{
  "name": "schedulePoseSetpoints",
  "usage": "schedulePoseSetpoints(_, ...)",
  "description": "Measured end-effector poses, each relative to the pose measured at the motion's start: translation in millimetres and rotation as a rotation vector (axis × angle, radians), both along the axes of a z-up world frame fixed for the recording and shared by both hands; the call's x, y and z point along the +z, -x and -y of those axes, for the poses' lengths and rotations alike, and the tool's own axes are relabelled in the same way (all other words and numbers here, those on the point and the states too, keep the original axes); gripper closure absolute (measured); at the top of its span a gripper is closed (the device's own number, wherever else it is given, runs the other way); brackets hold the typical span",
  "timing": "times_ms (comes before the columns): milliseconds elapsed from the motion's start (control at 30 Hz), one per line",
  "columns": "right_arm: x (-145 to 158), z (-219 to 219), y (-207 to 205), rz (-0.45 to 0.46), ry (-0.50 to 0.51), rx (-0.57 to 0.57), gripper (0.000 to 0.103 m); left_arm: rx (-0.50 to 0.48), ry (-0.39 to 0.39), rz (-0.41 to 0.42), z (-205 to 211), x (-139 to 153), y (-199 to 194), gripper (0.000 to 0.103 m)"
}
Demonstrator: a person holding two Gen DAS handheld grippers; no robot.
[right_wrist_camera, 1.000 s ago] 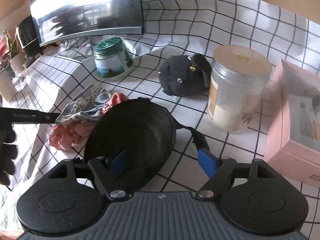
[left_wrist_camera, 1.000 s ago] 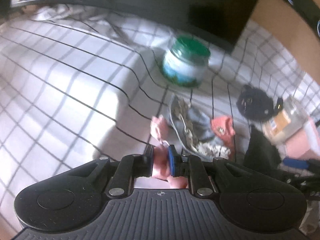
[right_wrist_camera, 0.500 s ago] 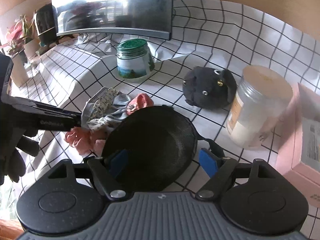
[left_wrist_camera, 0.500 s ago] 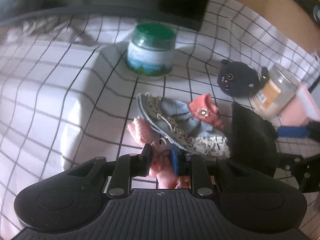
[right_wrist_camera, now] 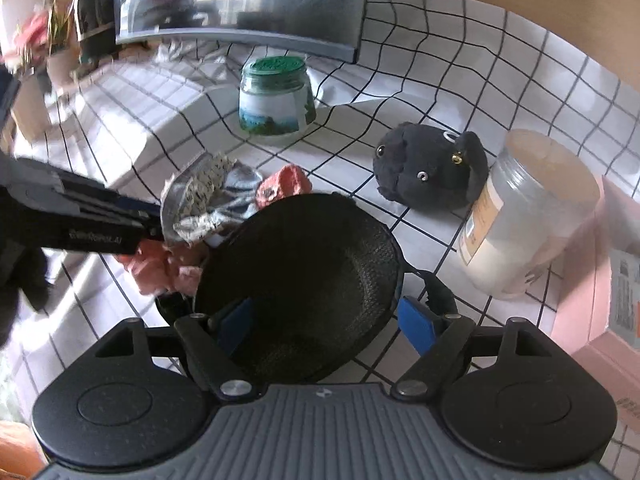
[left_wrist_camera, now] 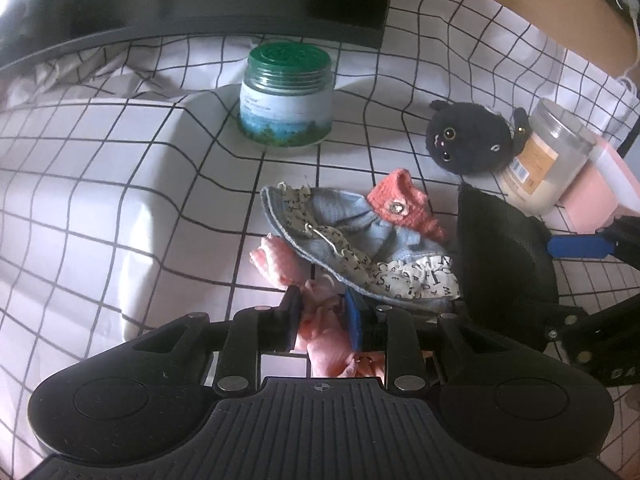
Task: Organize soft objects
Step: 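Grasp the denim cloth with red knit with the right gripper while the left holds pink fabric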
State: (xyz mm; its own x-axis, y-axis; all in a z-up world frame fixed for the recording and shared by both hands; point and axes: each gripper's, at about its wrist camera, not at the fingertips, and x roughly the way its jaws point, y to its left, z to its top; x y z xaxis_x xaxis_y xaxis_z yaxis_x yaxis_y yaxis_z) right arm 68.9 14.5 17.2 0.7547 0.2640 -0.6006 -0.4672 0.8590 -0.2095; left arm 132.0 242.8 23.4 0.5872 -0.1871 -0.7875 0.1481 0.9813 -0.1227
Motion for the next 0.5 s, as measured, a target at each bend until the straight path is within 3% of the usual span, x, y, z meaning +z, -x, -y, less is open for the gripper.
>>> schedulePoseSetpoints(100, -7, -6, 3, 0.048, 0.108, -0.010, 0.023, 0.001, 0.016, 0.001, -5, 2, 4, 0.088)
schedulePoseSetpoints(367, -3, 16, 6, 0.113, 0.225, -0.114, 0.023, 0.080, -0.018, 0.044, -31, 9, 27, 0.094)
schedulePoseSetpoints(433, 10, 17, 12, 0.122, 0.187, -0.100, 0.023, 0.112, -0.018, 0.061, -40, 16, 33, 0.094)
schedulePoseSetpoints(500, 31, 11, 22, 0.094, 0.061, -0.024, 0.023, 0.129, -0.027, 0.081, -48, 22, 37, 0.094)
